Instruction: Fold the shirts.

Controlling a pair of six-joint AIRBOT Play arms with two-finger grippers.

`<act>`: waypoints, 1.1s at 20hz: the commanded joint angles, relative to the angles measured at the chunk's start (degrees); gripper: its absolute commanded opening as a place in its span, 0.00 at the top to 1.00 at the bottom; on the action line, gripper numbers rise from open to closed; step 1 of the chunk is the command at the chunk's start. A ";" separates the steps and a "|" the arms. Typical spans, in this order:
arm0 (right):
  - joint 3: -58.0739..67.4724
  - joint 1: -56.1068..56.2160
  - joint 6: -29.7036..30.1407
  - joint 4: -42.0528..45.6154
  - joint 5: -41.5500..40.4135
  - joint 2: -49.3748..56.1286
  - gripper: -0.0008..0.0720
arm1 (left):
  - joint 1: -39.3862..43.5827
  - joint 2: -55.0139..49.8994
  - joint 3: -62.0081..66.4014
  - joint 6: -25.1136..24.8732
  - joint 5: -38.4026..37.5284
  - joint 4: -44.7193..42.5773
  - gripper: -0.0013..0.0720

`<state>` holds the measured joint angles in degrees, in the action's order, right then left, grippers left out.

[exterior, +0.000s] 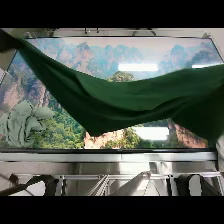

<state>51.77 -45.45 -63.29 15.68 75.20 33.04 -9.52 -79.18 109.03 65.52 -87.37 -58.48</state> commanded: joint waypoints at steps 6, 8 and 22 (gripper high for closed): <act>-33.53 -0.11 17.55 1.73 -18.25 16.35 0.43 | 8.55 -31.30 -0.94 -2.89 11.21 -0.02 0.83; -29.75 -0.26 24.06 2.49 -17.44 22.40 0.43 | 7.76 -34.36 1.95 -0.28 12.02 -0.44 0.01; 2.36 8.94 17.84 33.05 -5.68 54.55 0.21 | 5.03 -13.84 -41.48 11.50 0.66 0.17 0.03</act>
<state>52.80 -39.88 -45.93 43.20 68.45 81.45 -6.92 -98.17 81.56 76.53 -89.45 -58.30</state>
